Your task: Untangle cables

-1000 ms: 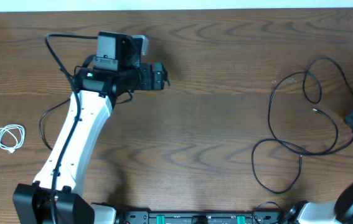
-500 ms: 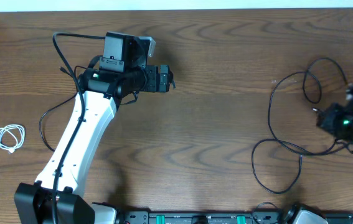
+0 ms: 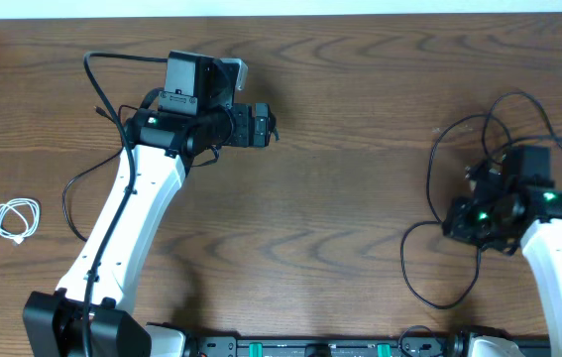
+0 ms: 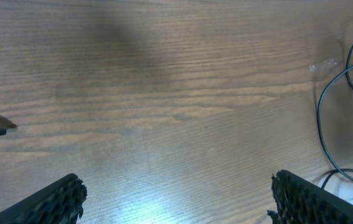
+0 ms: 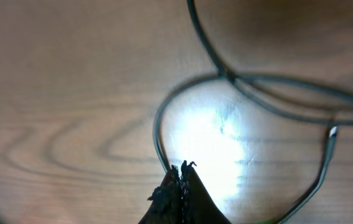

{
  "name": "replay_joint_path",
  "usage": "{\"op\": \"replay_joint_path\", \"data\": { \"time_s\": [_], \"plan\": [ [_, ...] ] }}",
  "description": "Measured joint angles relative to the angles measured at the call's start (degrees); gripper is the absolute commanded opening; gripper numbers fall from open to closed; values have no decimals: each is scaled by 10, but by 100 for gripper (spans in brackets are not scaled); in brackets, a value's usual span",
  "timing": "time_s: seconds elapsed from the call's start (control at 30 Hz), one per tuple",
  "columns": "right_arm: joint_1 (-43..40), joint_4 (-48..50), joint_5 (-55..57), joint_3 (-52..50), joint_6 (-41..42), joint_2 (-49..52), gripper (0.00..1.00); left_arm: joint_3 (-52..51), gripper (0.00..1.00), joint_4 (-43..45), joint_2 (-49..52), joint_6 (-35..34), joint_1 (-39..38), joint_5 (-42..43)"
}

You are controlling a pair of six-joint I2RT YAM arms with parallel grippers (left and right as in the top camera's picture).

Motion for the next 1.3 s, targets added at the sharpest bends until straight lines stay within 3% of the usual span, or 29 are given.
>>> {"op": "replay_joint_path", "data": {
  "time_s": [0.53, 0.83, 1.3],
  "plan": [
    [12, 110, 61, -139, 52, 0, 1, 0, 96, 0, 0, 0, 0, 0],
    [12, 129, 118, -150, 76, 14, 1, 0, 96, 0, 0, 0, 0, 0],
    [12, 256, 168, -147, 96, 94, 1, 0, 96, 0, 0, 0, 0, 0]
  ]
}}
